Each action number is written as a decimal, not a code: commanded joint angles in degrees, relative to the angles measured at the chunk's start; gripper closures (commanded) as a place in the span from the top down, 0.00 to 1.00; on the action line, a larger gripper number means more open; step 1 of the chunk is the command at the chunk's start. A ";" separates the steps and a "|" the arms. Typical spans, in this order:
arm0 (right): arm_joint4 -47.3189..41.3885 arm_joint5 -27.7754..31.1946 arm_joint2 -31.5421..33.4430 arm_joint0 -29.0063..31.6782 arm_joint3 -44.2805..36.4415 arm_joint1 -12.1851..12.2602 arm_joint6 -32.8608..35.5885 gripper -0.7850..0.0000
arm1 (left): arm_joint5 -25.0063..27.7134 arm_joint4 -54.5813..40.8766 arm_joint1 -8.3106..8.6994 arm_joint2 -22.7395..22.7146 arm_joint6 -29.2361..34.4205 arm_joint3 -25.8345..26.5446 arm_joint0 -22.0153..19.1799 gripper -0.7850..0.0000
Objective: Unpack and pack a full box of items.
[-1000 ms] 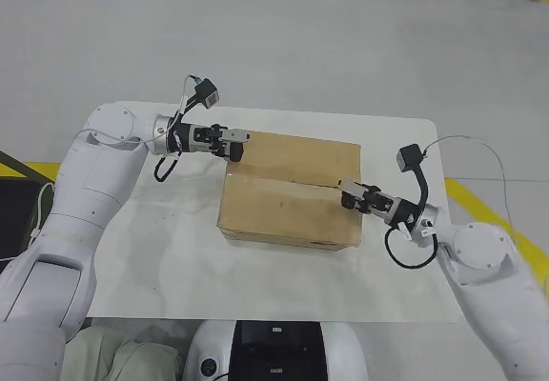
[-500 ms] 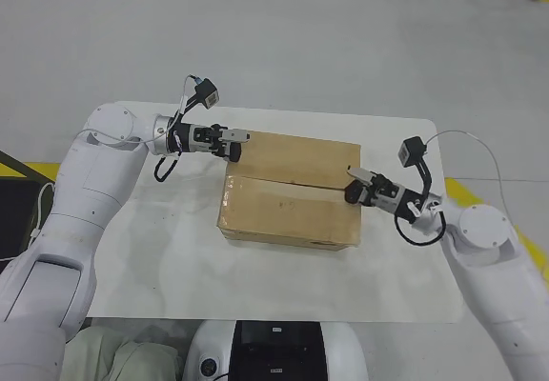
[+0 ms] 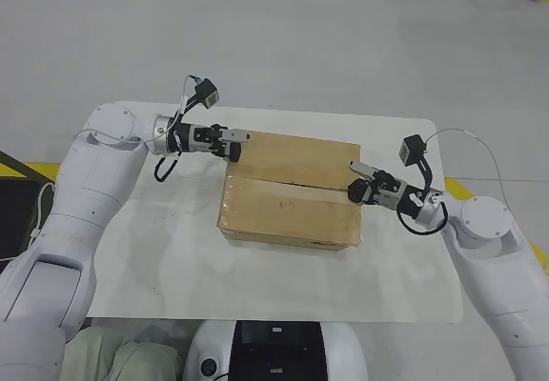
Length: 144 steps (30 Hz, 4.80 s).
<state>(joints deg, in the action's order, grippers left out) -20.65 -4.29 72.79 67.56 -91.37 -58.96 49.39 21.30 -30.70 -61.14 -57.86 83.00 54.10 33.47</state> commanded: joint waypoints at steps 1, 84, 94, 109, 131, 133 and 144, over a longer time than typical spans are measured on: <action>0.06 -0.10 0.07 0.05 -0.11 0.02 0.01 1.00 | 0.00 0.00 0.00 0.00 0.00 0.00 0.00 1.00; 0.06 -0.10 0.07 0.05 -0.11 0.02 0.01 1.00 | 7.67 -2.78 3.83 -35.36 -62.85 46.29 61.28 1.00; 0.06 -0.10 0.07 0.05 -0.11 0.02 0.01 1.00 | 7.24 -3.00 2.96 -32.96 -60.77 43.69 63.95 1.00; 0.06 -0.10 0.07 0.05 -0.11 0.02 0.01 1.00 | 7.23 0.15 1.87 -28.60 -56.46 37.71 63.63 1.00; 0.06 -0.10 0.07 0.05 -0.11 0.02 0.01 1.00 | 8.59 11.40 -1.75 -21.04 -78.74 29.21 55.87 0.68; 0.06 -0.10 0.07 0.05 -0.11 0.02 0.01 1.00 | 8.51 11.35 -1.96 -21.02 -79.64 28.93 55.82 0.63; 0.06 -0.10 0.07 0.05 -0.11 0.02 0.01 1.00 | 7.91 11.78 -2.72 -22.05 -81.64 28.68 56.64 0.42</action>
<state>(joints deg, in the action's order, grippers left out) -20.59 -4.39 72.86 67.61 -91.48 -58.94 49.40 29.24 -18.90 -63.80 -79.79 1.56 82.71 89.92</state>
